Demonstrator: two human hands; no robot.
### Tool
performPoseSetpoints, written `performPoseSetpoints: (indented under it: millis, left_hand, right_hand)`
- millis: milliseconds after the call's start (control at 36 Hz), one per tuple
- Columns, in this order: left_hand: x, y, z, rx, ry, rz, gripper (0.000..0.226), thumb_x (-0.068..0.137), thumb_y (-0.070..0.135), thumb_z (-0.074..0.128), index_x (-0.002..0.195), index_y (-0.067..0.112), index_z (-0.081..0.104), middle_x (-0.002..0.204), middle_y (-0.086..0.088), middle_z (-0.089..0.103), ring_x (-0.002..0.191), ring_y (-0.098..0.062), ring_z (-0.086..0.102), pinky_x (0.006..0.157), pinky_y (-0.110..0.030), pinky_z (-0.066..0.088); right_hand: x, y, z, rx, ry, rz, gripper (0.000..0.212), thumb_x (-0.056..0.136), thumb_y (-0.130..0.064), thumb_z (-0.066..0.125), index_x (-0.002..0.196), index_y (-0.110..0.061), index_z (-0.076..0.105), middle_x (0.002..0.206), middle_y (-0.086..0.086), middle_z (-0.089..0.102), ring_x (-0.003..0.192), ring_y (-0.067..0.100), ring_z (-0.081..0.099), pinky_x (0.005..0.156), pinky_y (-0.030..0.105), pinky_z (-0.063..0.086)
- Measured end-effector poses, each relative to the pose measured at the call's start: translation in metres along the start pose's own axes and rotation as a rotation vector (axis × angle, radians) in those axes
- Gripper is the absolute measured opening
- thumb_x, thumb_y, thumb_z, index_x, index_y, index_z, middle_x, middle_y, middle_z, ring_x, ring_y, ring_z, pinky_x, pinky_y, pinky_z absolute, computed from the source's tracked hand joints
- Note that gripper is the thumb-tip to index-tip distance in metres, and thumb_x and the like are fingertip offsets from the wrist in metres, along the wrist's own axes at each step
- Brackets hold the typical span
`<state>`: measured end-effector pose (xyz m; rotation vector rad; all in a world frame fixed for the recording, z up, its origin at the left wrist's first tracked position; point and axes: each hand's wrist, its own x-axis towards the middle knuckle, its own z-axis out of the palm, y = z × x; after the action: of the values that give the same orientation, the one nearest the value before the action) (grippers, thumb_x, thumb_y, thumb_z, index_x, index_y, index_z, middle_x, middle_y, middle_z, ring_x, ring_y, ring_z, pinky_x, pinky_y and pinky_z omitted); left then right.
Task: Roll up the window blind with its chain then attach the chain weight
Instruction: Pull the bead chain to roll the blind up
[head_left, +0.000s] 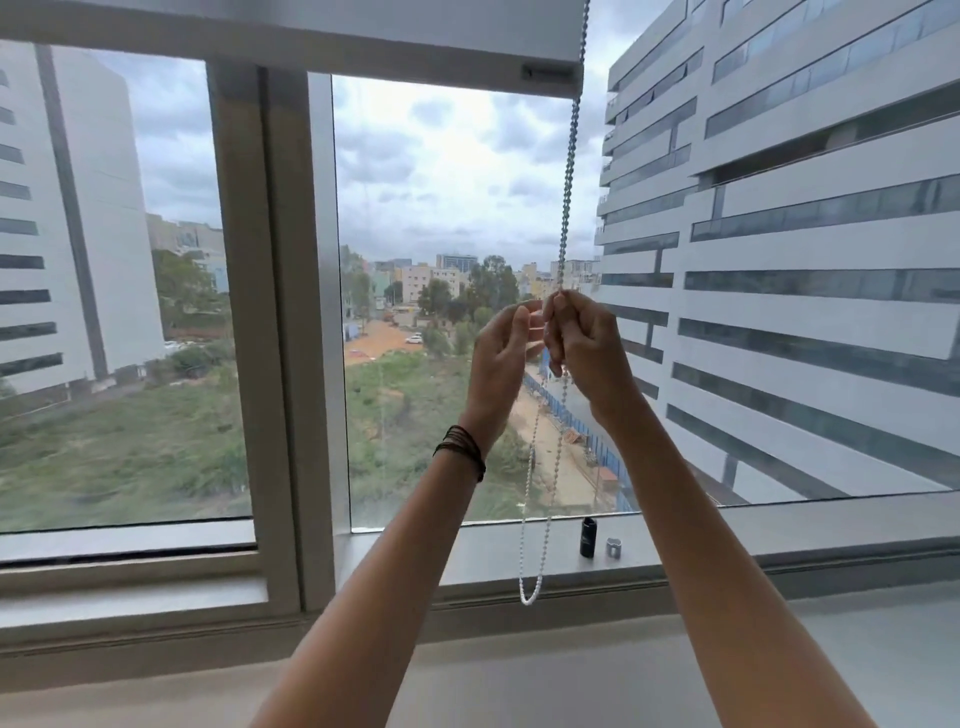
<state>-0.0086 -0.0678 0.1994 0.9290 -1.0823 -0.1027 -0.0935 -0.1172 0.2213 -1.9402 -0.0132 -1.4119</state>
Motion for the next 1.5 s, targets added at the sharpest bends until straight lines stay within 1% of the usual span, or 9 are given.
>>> performPoseSetpoints:
  millis: [83, 222, 472, 639, 889, 1167, 1278, 1417, 1500]
  left_hand:
    - [0.021, 0.027, 0.006, 0.041, -0.018, 0.066, 0.030, 0.101, 0.012, 0.037, 0.120, -0.003, 0.055, 0.104, -0.016, 0.065, 0.090, -0.015, 0.064, 0.077, -0.016, 0.054]
    - [0.048, 0.054, 0.018, 0.188, -0.056, 0.138, 0.031, 0.100, 0.013, 0.043, 0.123, -0.003, 0.053, 0.110, -0.022, 0.067, 0.096, -0.030, 0.068, 0.084, -0.036, 0.055]
    - [0.055, 0.065, 0.024, 0.213, -0.074, 0.239, 0.026, 0.098, 0.002, 0.040, 0.095, -0.003, 0.066, 0.060, -0.006, 0.061, 0.050, -0.006, 0.058, 0.058, -0.019, 0.052]
    - [0.057, 0.059, 0.018, 0.224, -0.098, 0.231, 0.026, 0.097, -0.001, 0.039, 0.085, 0.005, 0.062, 0.055, -0.002, 0.053, 0.048, -0.010, 0.053, 0.066, -0.043, 0.059]
    - [0.057, 0.046, 0.011, 0.252, -0.101, 0.231, 0.025, 0.098, 0.002, 0.040, 0.084, 0.005, 0.061, 0.055, 0.000, 0.053, 0.047, -0.007, 0.052, 0.068, -0.055, 0.056]
    - [0.049, 0.024, 0.014, 0.251, -0.096, 0.218, 0.024, 0.098, 0.003, 0.040, 0.088, 0.000, 0.062, 0.055, -0.003, 0.054, 0.049, -0.015, 0.051, 0.056, -0.032, 0.047]
    - [0.045, 0.013, 0.015, 0.232, -0.112, 0.207, 0.024, 0.098, 0.000, 0.039, 0.088, -0.001, 0.061, 0.055, -0.002, 0.053, 0.049, -0.016, 0.051, 0.057, -0.035, 0.048]
    - [0.037, 0.001, 0.015, 0.219, -0.118, 0.200, 0.025, 0.097, 0.002, 0.039, 0.083, 0.008, 0.058, 0.054, -0.001, 0.053, 0.047, -0.008, 0.052, 0.052, -0.019, 0.045]
    - [0.033, -0.007, 0.015, 0.217, -0.131, 0.197, 0.029, 0.097, 0.002, 0.040, 0.078, 0.016, 0.056, 0.055, -0.001, 0.054, 0.046, -0.009, 0.051, 0.053, -0.025, 0.047]
  right_hand:
    - [0.002, 0.004, 0.000, -0.011, 0.021, -0.025, 0.028, 0.100, -0.006, 0.034, 0.080, 0.001, 0.052, 0.049, 0.005, 0.041, 0.035, 0.010, 0.035, 0.033, 0.025, 0.035]
    - [0.003, 0.010, 0.003, -0.040, 0.041, -0.048, 0.030, 0.100, -0.008, 0.032, 0.078, -0.002, 0.050, 0.048, 0.006, 0.043, 0.034, 0.016, 0.034, 0.033, 0.028, 0.033]
    - [0.004, 0.013, 0.006, -0.090, 0.062, -0.063, 0.037, 0.100, -0.008, 0.032, 0.068, -0.021, 0.044, 0.047, 0.004, 0.042, 0.034, 0.009, 0.033, 0.035, 0.027, 0.030]
    - [0.005, 0.019, 0.008, -0.099, 0.056, -0.080, 0.037, 0.100, -0.008, 0.032, 0.067, -0.020, 0.045, 0.047, 0.000, 0.042, 0.034, 0.007, 0.034, 0.034, 0.029, 0.031]
    - [0.004, 0.031, 0.015, -0.085, 0.056, -0.073, 0.037, 0.100, -0.008, 0.033, 0.067, -0.022, 0.045, 0.046, -0.001, 0.042, 0.032, 0.008, 0.033, 0.033, 0.029, 0.030]
    - [-0.008, 0.053, 0.012, -0.063, 0.059, -0.033, 0.037, 0.100, -0.010, 0.034, 0.067, -0.025, 0.046, 0.043, -0.010, 0.042, 0.030, 0.004, 0.032, 0.034, 0.025, 0.030]
    - [-0.015, 0.063, 0.011, -0.068, 0.055, -0.020, 0.038, 0.100, -0.012, 0.034, 0.067, -0.028, 0.045, 0.039, -0.009, 0.047, 0.030, 0.004, 0.032, 0.035, 0.023, 0.030]
    - [-0.026, 0.071, 0.009, -0.063, 0.054, 0.012, 0.038, 0.099, -0.012, 0.034, 0.067, -0.029, 0.045, 0.042, -0.009, 0.042, 0.032, 0.007, 0.033, 0.034, 0.022, 0.030]
    - [-0.033, 0.074, 0.007, -0.060, 0.038, 0.029, 0.036, 0.099, -0.008, 0.033, 0.069, -0.023, 0.046, 0.045, -0.005, 0.041, 0.033, 0.005, 0.033, 0.036, 0.021, 0.030]
